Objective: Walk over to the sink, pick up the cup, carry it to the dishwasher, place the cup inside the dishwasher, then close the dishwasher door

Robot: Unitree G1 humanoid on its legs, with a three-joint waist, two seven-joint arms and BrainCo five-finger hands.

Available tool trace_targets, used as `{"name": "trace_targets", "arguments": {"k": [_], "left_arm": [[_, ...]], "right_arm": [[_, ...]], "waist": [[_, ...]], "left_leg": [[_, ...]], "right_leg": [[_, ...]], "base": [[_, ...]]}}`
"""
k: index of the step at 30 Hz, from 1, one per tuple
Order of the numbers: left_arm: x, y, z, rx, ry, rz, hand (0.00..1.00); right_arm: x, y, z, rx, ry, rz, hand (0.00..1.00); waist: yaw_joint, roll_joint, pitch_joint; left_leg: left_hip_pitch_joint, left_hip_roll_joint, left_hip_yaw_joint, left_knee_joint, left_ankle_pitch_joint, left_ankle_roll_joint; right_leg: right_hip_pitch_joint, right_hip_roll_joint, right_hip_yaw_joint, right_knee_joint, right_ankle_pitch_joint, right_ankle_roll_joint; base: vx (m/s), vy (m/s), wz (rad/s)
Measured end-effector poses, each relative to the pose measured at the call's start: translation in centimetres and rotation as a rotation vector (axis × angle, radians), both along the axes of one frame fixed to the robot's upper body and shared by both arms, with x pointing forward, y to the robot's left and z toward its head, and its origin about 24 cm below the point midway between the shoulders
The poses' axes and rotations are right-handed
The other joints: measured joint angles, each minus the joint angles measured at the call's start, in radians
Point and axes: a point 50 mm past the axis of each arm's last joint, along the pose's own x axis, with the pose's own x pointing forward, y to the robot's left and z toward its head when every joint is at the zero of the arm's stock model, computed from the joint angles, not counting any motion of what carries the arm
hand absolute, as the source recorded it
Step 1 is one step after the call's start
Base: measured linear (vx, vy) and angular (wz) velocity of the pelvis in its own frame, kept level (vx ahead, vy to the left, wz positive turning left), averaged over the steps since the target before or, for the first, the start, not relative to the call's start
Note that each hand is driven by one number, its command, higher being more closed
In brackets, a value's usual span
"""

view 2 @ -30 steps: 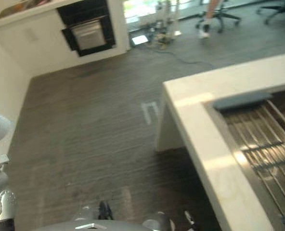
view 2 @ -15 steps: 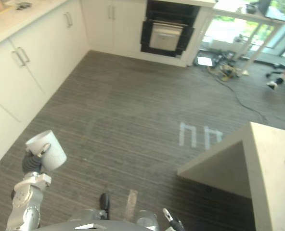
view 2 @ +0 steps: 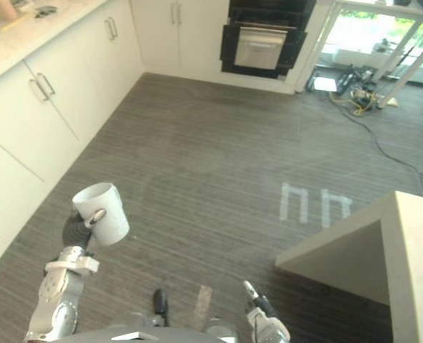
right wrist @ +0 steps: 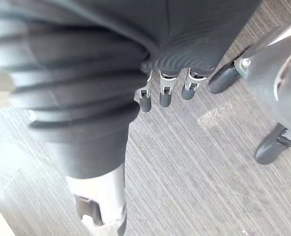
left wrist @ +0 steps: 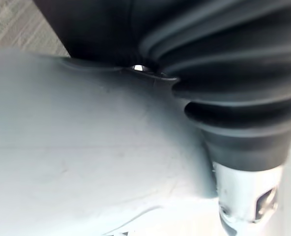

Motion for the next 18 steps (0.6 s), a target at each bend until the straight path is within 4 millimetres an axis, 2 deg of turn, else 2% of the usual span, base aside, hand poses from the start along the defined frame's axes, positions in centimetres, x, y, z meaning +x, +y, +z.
{"name": "trace_targets", "arguments": {"k": [5, 8, 12, 13, 18], "left_arm": [[1.1, 0.5, 1.4, 0.071, -0.070, -0.012, 1.00], [1.4, 0.6, 1.7, 0.073, -0.088, -0.001, 1.00], [1.7, 1.1, 1.4, 0.089, -0.074, 0.044, 1.00], [1.9, 1.4, 0.5, 0.092, -0.036, 0.060, 1.00], [1.9, 1.4, 0.5, 0.091, -0.036, 0.059, 1.00]], "right_arm": [[-1.3, 0.6, -0.4, 0.020, 0.007, 0.000, 0.00], [-2.5, 0.6, -0.7, 0.024, 0.032, -0.023, 0.00], [-3.7, 0.7, -1.1, 0.017, 0.072, -0.001, 0.00], [-4.2, 0.7, -1.1, -0.009, 0.080, 0.032, 0.00], [-4.2, 0.7, -1.1, -0.009, 0.080, 0.032, 0.00]], "waist": [[-0.014, 0.005, -0.001], [-0.034, 0.013, -0.006], [-0.038, 0.015, -0.008], [-0.045, -0.004, -0.025], [-0.046, -0.004, -0.025]], "left_leg": [[0.037, 0.013, 0.029, -0.001, -0.016, -0.016], [0.046, 0.020, 0.039, -0.001, -0.024, -0.026], [0.056, 0.026, 0.061, -0.001, -0.030, -0.027], [0.082, 0.026, 0.103, -0.001, -0.055, -0.031], [0.081, 0.026, 0.103, -0.001, -0.055, -0.031]], "right_leg": [[0.030, 0.010, 0.025, -0.021, 0.002, -0.004], [0.035, 0.016, 0.035, -0.027, 0.001, -0.007], [0.037, 0.020, 0.057, -0.036, 0.006, -0.010], [0.059, 0.019, 0.099, -0.066, 0.016, -0.006], [0.057, 0.019, 0.099, -0.066, 0.016, -0.006]], "base": [[0.02, -0.038, -0.19], [-0.03, -0.028, -0.14], [-0.01, -0.012, -0.17], [0.00, 0.000, 0.00], [0.00, 0.000, 0.00]]}}
